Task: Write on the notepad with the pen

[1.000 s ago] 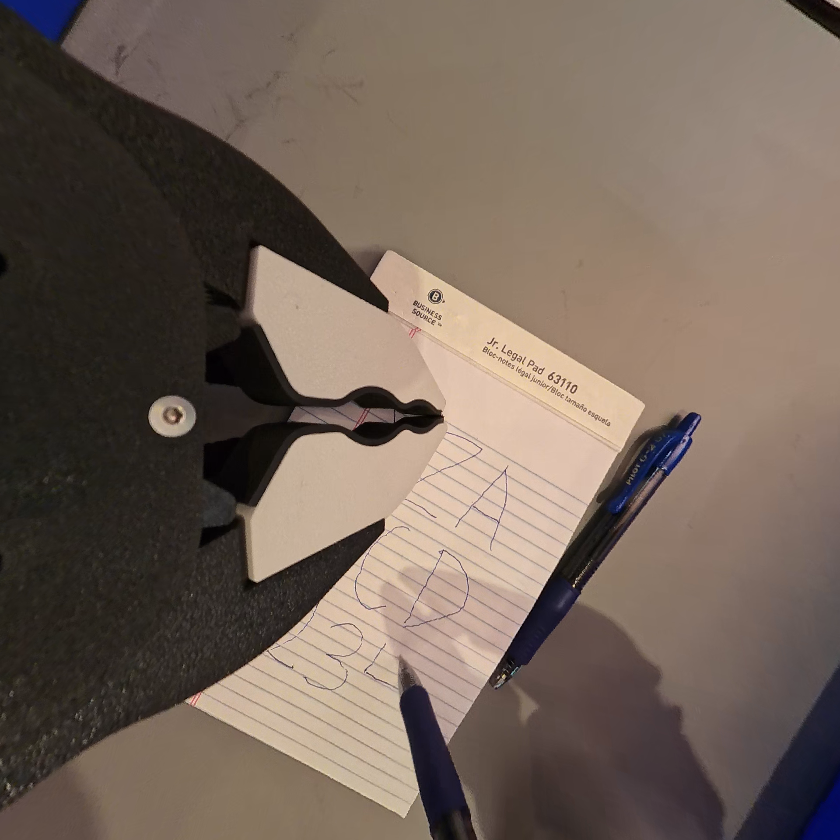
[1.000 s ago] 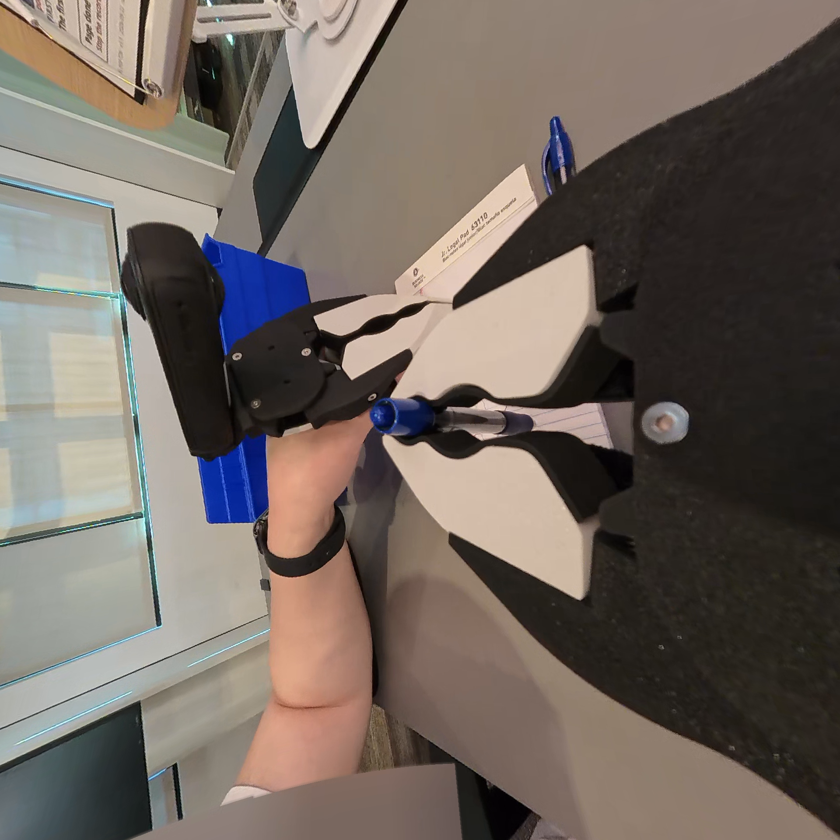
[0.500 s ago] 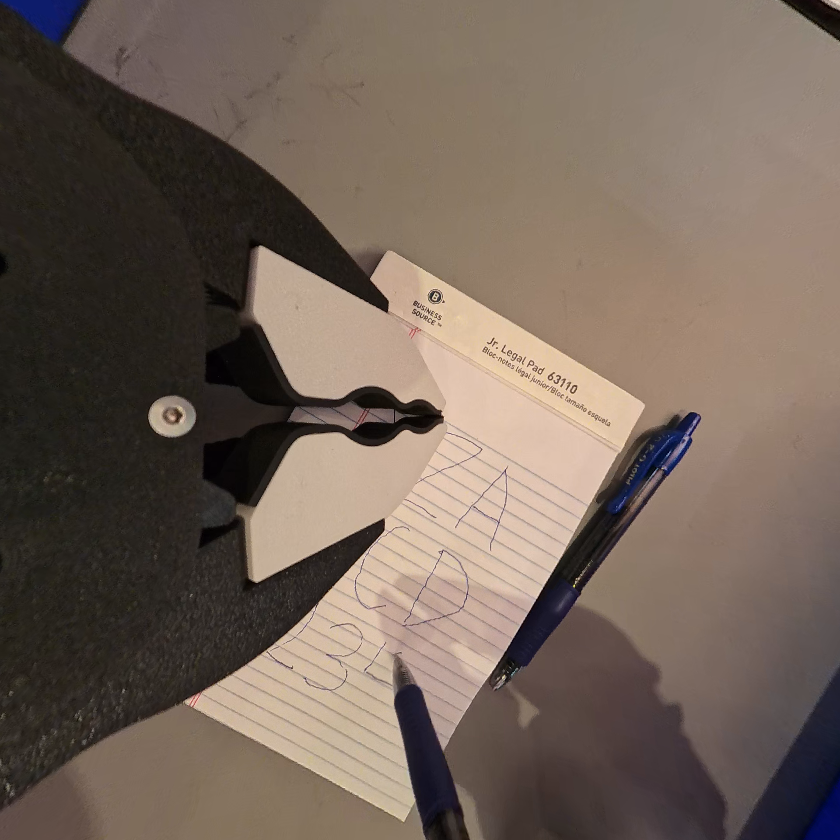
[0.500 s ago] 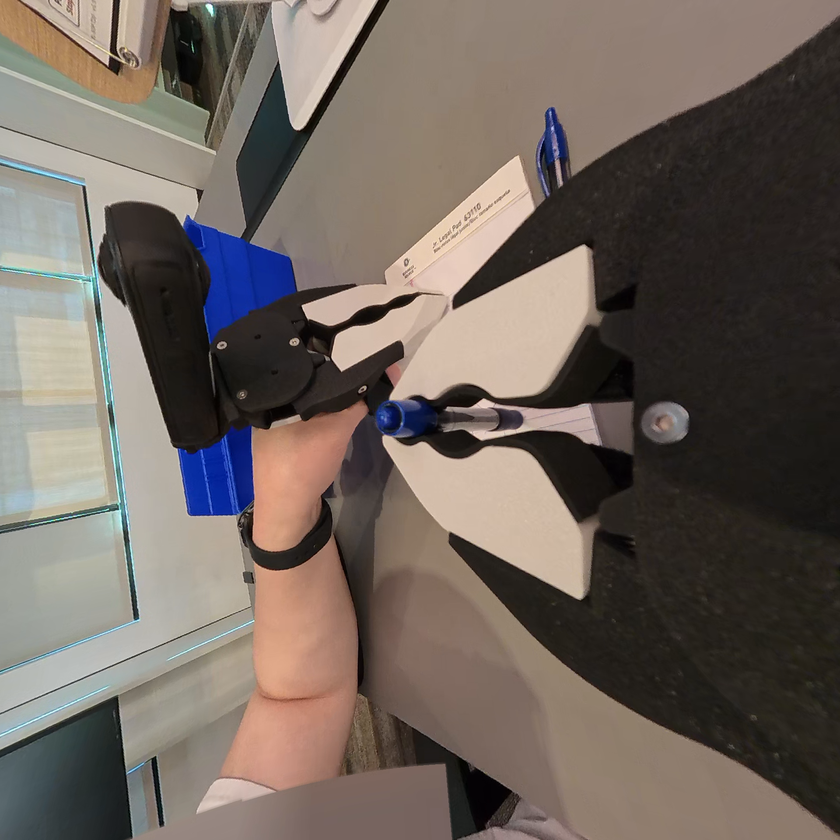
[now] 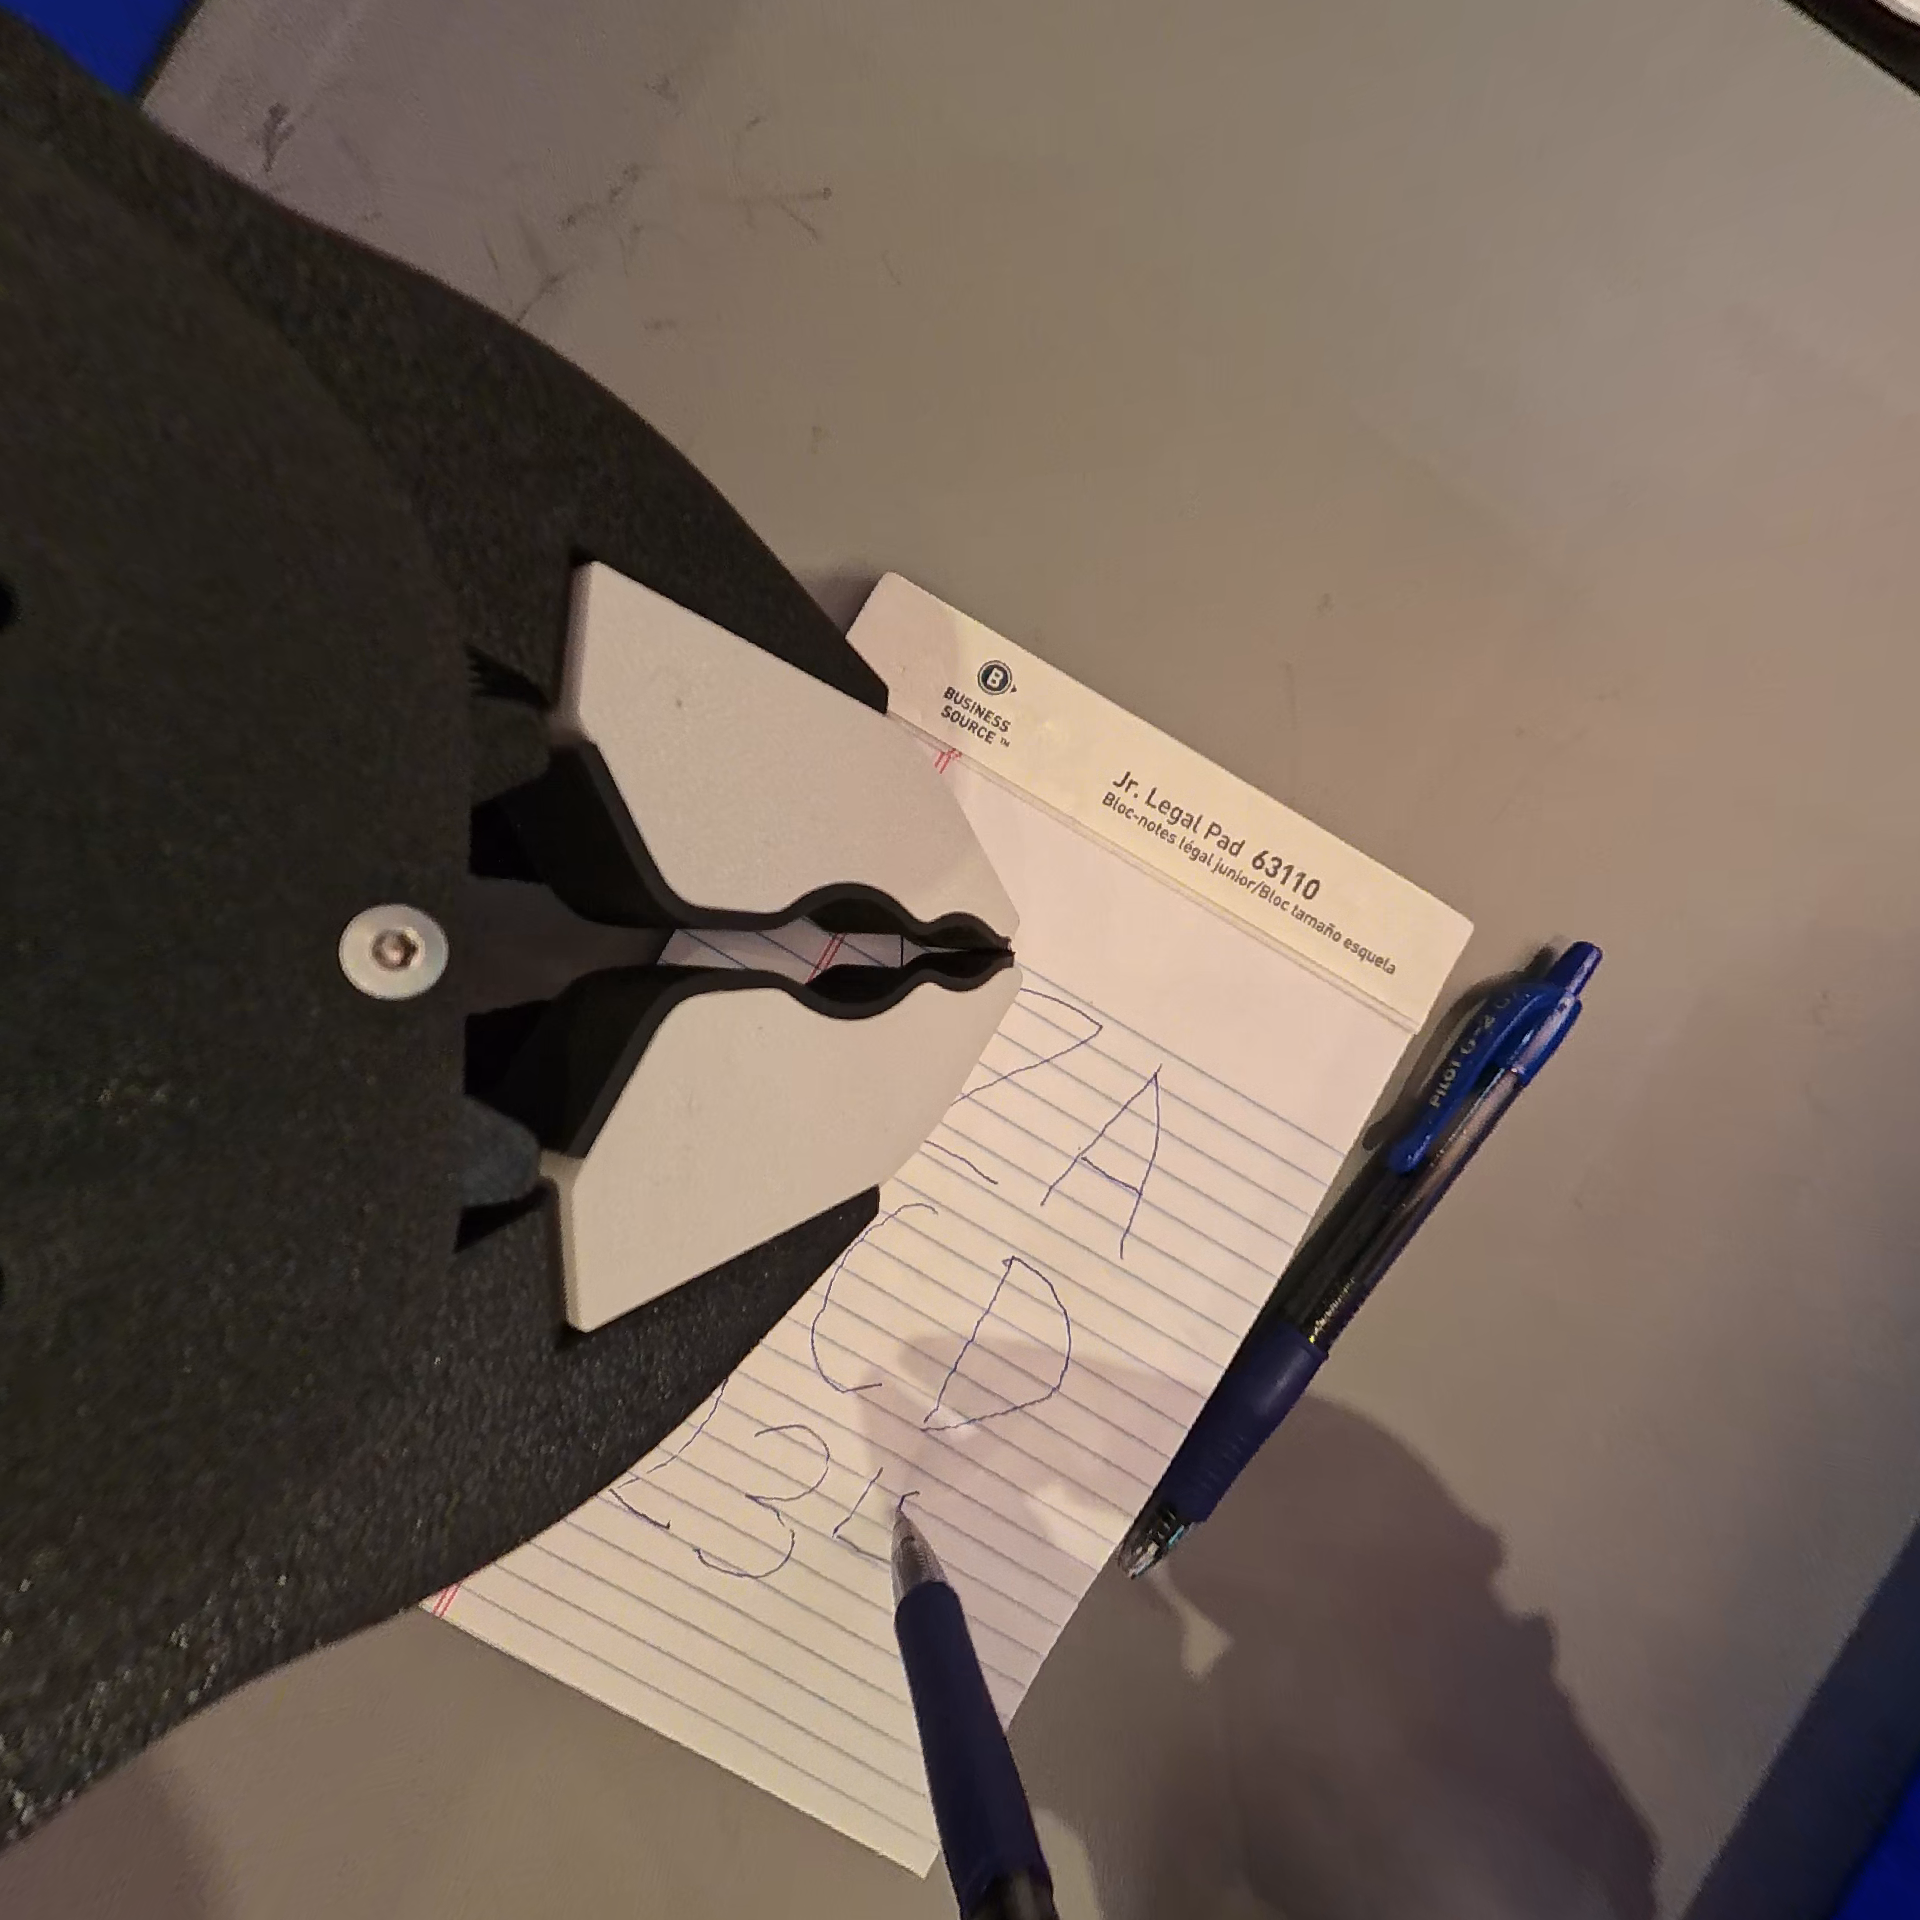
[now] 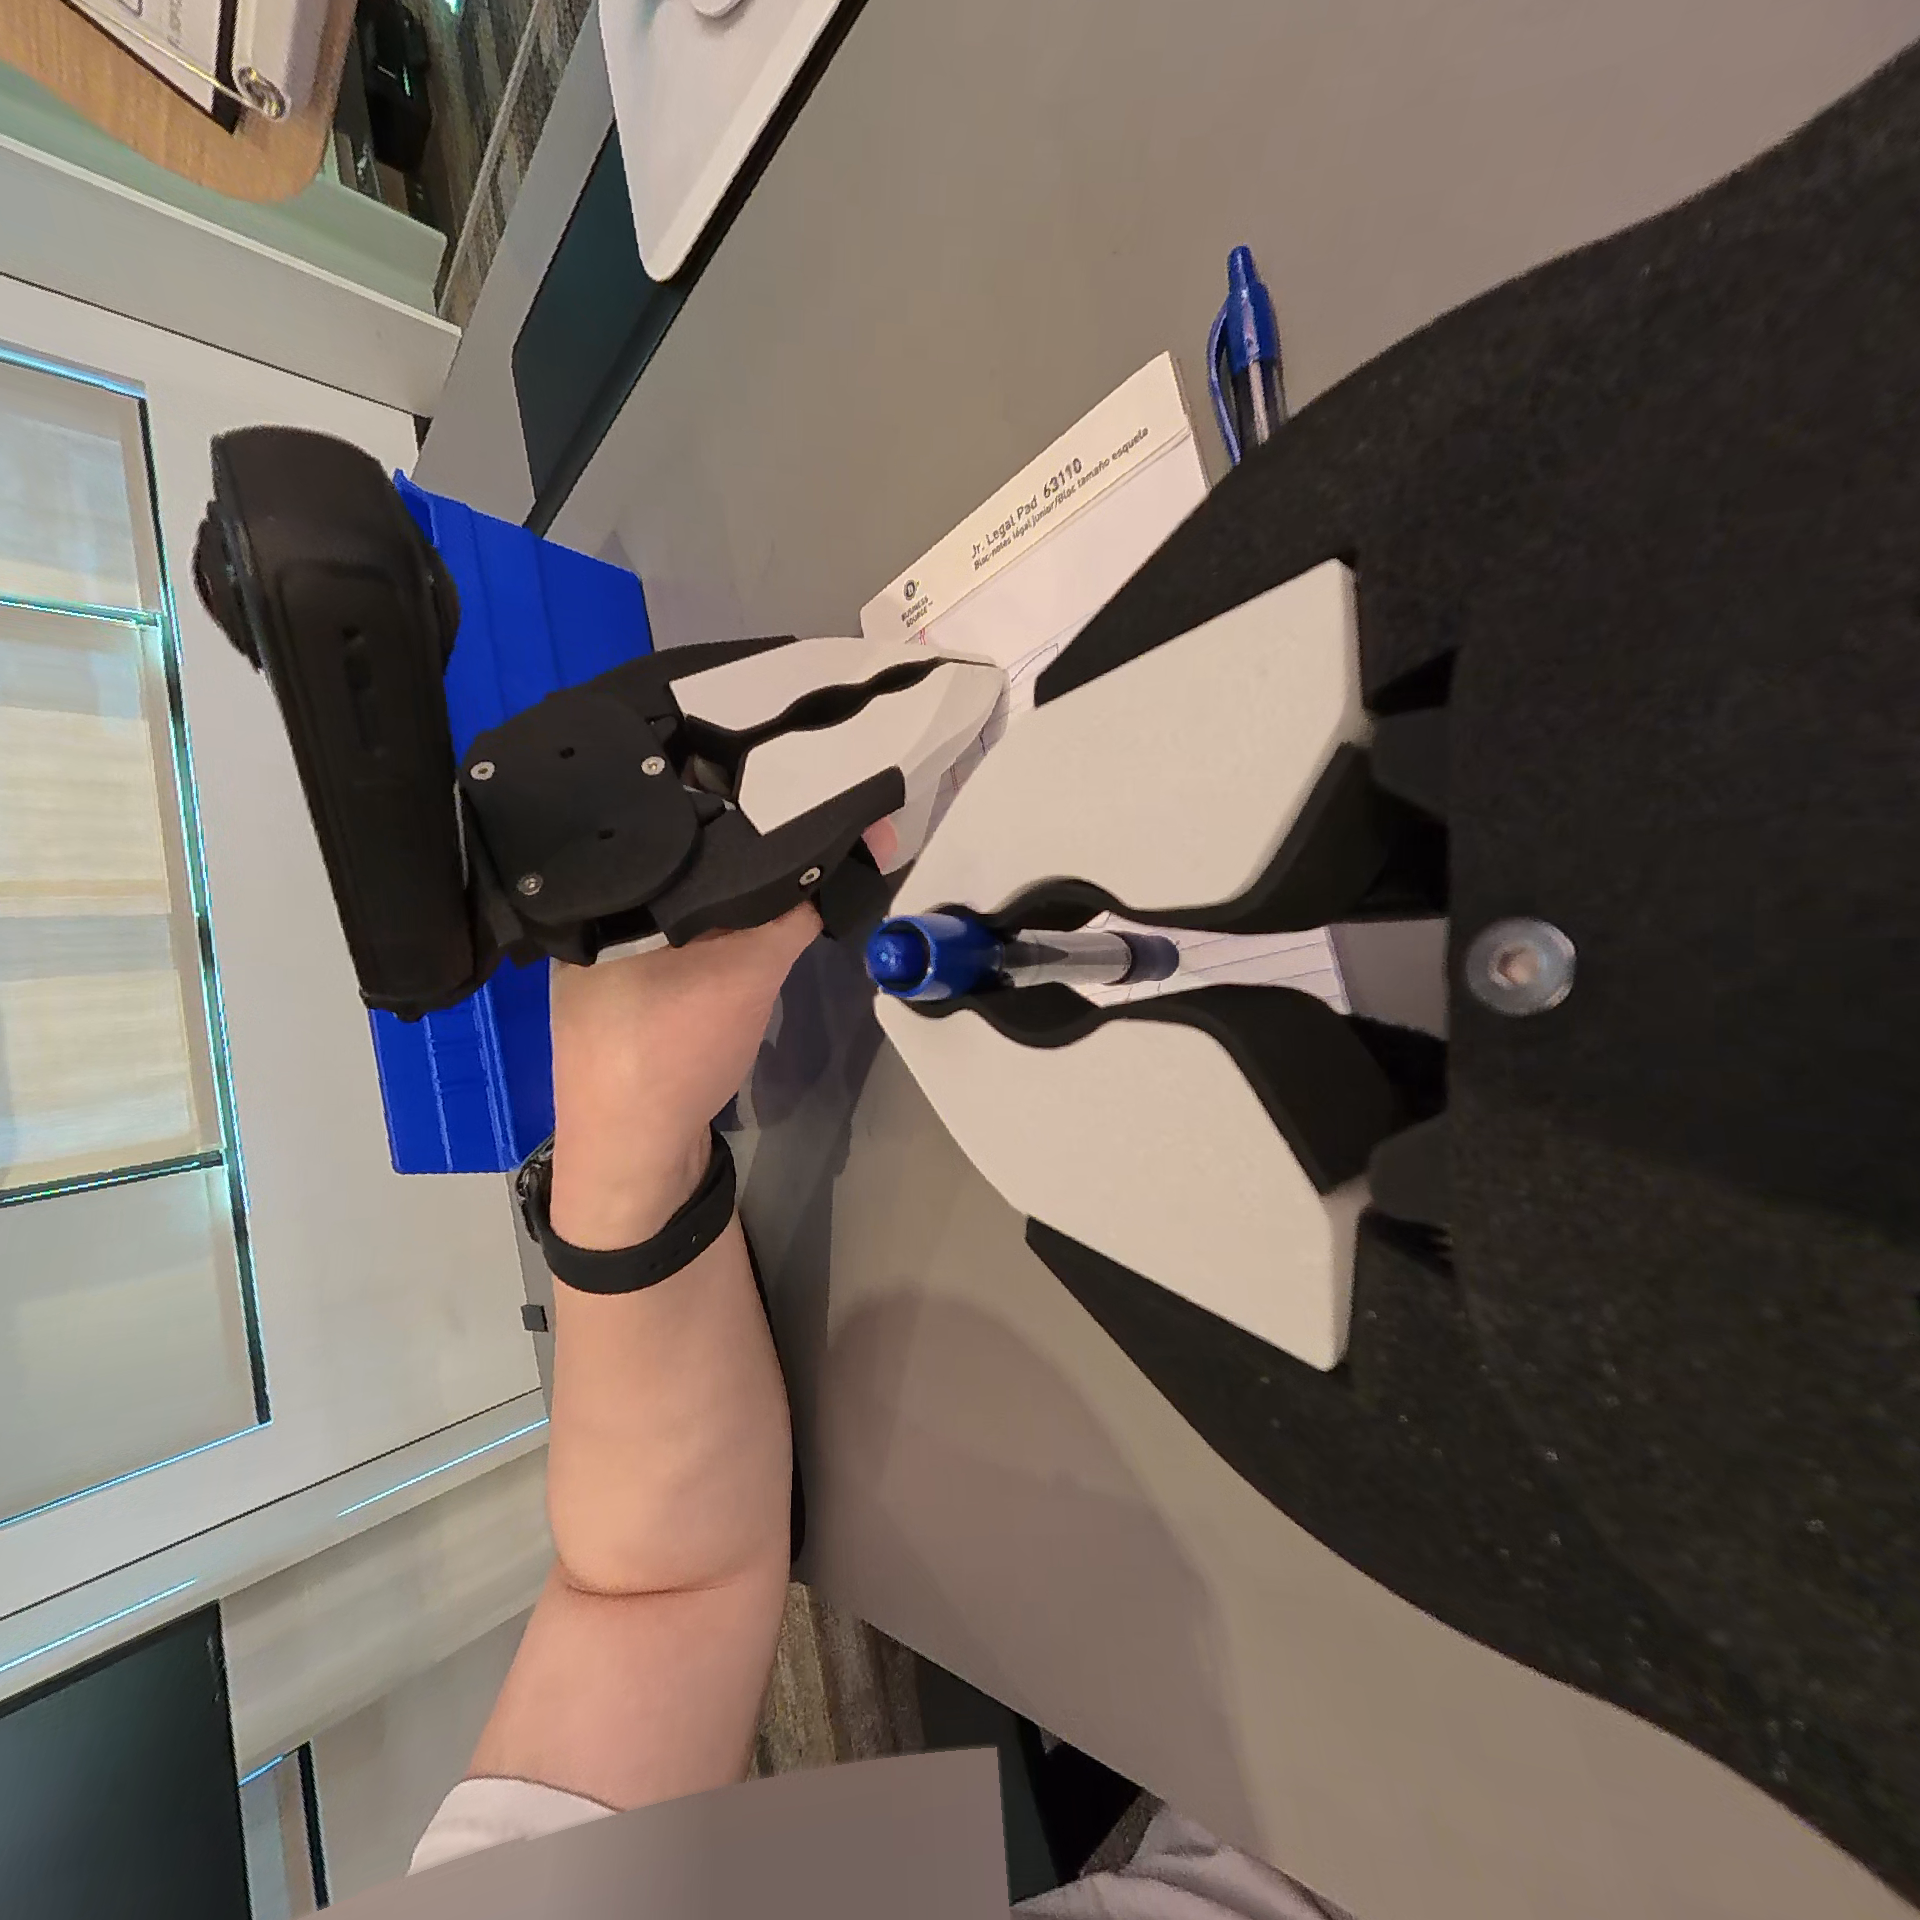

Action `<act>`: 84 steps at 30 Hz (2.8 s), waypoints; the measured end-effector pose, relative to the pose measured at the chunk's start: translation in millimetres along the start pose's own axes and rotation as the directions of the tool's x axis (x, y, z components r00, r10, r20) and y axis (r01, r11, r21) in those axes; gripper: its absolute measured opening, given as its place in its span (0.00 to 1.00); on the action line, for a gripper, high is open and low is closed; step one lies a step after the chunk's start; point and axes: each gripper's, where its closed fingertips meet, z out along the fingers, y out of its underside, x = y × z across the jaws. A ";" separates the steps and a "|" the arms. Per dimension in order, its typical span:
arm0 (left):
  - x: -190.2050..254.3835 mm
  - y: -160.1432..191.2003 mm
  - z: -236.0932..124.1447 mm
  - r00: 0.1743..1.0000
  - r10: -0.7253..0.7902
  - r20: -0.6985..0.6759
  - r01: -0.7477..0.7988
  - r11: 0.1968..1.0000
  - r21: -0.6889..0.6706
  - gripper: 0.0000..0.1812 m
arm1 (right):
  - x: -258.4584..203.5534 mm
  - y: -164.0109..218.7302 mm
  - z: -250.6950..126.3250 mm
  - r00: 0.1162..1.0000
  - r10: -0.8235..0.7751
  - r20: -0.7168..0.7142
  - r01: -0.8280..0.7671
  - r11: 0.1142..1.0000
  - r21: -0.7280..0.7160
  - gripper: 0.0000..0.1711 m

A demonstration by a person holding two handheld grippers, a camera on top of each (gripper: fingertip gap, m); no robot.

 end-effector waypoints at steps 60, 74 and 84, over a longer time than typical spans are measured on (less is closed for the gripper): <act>-0.2 -0.2 0.6 1.000 0.002 0.000 -0.002 1.000 -0.003 0.00 | 0.4 0.7 -18.6 0.992 -0.058 -0.113 0.063 0.997 0.042 0.03; 0.0 -0.1 0.2 1.000 0.004 0.001 -0.004 1.000 -0.003 0.00 | -7.5 3.9 -15.7 0.996 -0.048 -0.069 0.049 0.999 0.007 0.03; 0.1 -0.1 -0.1 1.000 0.003 0.001 -0.003 1.000 -0.003 0.00 | -7.3 4.4 -16.3 0.997 -0.039 -0.070 0.039 0.999 -0.002 0.03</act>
